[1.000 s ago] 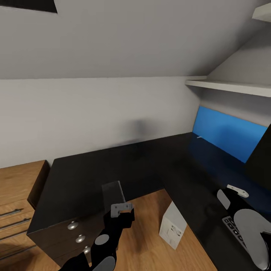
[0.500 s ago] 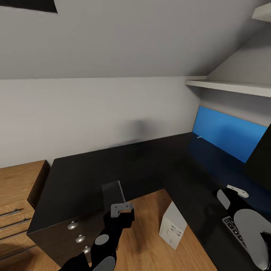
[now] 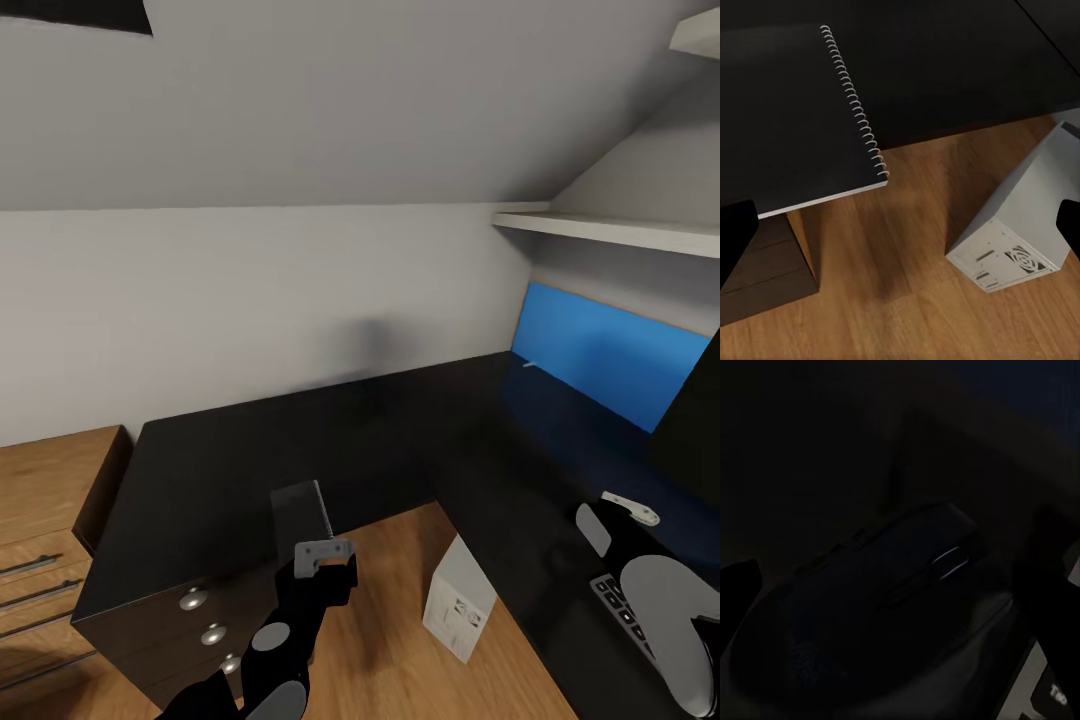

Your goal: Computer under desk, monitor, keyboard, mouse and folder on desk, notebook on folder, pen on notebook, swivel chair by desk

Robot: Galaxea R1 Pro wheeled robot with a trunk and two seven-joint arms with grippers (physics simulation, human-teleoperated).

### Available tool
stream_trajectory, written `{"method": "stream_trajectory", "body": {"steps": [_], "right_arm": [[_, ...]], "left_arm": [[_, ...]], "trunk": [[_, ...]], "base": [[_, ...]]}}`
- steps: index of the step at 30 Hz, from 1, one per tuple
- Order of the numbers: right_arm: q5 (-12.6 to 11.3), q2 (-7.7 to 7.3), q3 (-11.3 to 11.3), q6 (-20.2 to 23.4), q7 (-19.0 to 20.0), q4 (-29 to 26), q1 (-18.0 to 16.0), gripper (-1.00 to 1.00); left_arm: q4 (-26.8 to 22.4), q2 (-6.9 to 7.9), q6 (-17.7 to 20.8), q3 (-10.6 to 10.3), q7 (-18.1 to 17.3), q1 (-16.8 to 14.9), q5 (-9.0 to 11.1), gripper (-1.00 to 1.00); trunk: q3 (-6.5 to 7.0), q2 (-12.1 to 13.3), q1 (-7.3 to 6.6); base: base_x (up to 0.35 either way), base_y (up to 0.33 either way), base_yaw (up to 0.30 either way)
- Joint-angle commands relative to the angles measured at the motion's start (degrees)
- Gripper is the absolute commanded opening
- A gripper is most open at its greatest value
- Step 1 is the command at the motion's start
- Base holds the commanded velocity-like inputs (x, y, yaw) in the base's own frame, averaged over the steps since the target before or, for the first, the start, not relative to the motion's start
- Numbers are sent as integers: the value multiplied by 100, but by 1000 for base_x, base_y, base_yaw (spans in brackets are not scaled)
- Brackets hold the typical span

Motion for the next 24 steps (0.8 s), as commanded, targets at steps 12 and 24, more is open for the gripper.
{"method": "stream_trajectory", "body": {"steps": [12,24], "right_arm": [[-40,8,21,221,-25,-14,-4,-100],[-28,18,787,184,536,-28,-2,-100]], "left_arm": [[-9,3,28,-10,37,-8,18,100],[-9,6,28,-9,37,-7,18,100]], "trunk": [[-6,-4,0],[-6,-4,0]], "base": [[-107,0,0],[-2,0,0]]}}
